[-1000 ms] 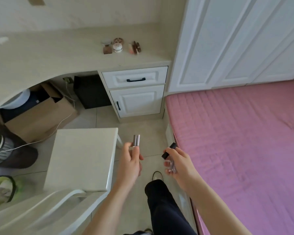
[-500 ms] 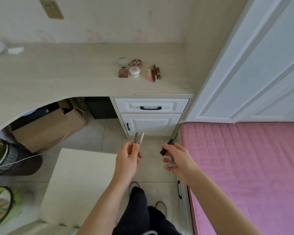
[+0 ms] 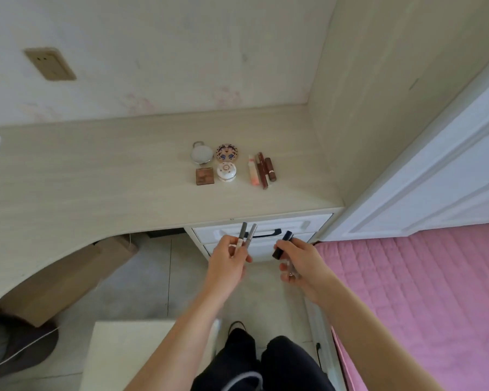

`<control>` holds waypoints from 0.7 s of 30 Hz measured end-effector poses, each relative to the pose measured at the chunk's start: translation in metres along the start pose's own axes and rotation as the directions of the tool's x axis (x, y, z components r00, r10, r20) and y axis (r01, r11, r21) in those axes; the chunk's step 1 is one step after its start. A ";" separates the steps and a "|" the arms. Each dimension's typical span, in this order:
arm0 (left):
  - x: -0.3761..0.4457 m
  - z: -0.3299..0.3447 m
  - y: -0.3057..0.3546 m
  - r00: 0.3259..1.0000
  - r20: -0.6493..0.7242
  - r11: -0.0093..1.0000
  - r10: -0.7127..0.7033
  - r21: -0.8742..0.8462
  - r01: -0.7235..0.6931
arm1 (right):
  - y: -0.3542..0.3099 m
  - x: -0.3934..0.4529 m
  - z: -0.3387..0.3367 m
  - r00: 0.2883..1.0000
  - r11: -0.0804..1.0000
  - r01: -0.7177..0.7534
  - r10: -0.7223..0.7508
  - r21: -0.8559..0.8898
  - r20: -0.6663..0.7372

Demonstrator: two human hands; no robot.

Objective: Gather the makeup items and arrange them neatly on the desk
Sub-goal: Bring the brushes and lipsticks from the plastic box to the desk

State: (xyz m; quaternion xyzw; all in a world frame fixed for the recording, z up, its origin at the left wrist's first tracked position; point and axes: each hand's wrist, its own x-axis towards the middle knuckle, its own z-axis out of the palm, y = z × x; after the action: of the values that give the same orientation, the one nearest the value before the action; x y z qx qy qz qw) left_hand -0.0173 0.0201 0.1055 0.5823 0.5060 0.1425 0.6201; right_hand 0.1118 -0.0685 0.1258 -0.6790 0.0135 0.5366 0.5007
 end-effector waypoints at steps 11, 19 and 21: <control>0.128 0.039 0.044 0.993 0.022 0.992 -0.114 -0.049 0.115 | -0.088 0.121 -0.012 0.998 0.953 -0.005 -0.013 -0.303 -0.057; 0.212 0.079 0.076 0.952 -0.063 0.950 -0.299 -0.109 0.292 | -0.131 0.224 -0.031 0.997 0.678 0.033 -0.074 -0.734 -0.023; 0.231 0.088 0.078 0.941 -0.069 0.939 -0.332 -0.116 0.323 | -0.136 0.244 -0.031 0.997 0.600 0.053 -0.083 -0.798 0.003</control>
State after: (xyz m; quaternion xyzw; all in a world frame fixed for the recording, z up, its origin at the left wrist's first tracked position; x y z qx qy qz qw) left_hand 0.1879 0.1680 0.0500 0.4504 0.6147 0.0886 0.6414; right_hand 0.3129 0.1042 0.0329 -0.8400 -0.2441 0.4556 0.1654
